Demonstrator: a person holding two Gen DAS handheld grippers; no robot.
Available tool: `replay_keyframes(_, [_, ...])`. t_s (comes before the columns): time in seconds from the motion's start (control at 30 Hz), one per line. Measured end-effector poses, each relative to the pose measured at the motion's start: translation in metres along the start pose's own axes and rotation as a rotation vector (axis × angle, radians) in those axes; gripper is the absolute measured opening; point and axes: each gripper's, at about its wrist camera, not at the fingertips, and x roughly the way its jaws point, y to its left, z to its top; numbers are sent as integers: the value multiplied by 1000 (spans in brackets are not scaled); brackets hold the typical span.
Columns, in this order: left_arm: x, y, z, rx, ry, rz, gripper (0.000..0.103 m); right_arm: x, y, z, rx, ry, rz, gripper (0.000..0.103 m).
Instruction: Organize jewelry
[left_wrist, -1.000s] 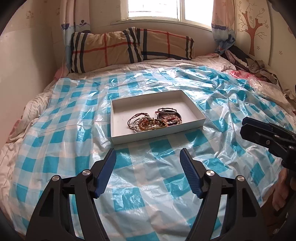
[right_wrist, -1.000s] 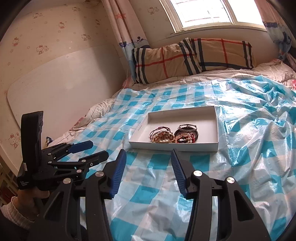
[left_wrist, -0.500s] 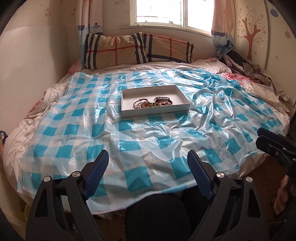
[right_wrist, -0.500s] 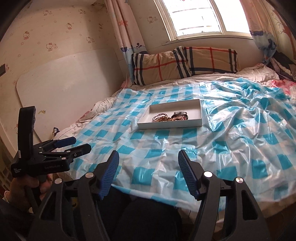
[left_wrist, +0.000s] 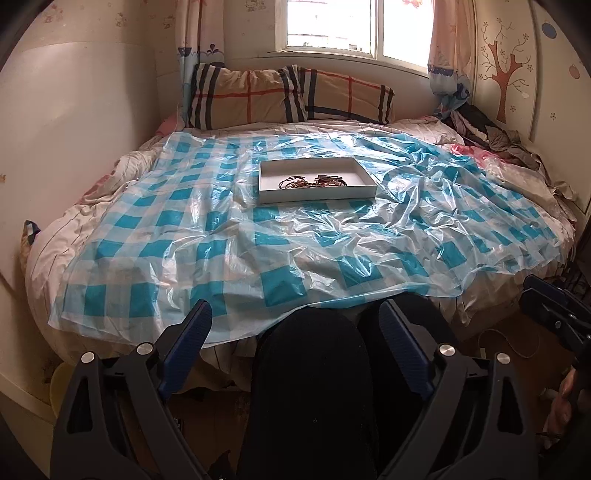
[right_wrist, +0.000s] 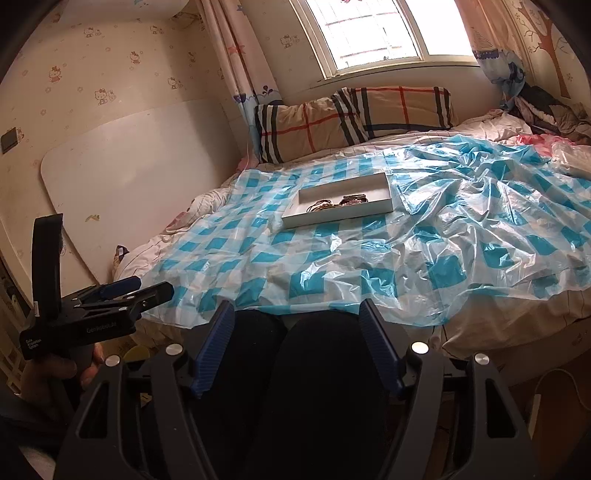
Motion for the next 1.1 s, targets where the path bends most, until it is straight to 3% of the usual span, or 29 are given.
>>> replay_keyframes(0.27, [-18,10,-2,-34,-42,23,91,-16,15,-2,-34,-40,-10,69])
replay_keyframes(1.1, [-23,21,-12,-56,-24,36,95,-21,29,-6,-52,-40,-9,73])
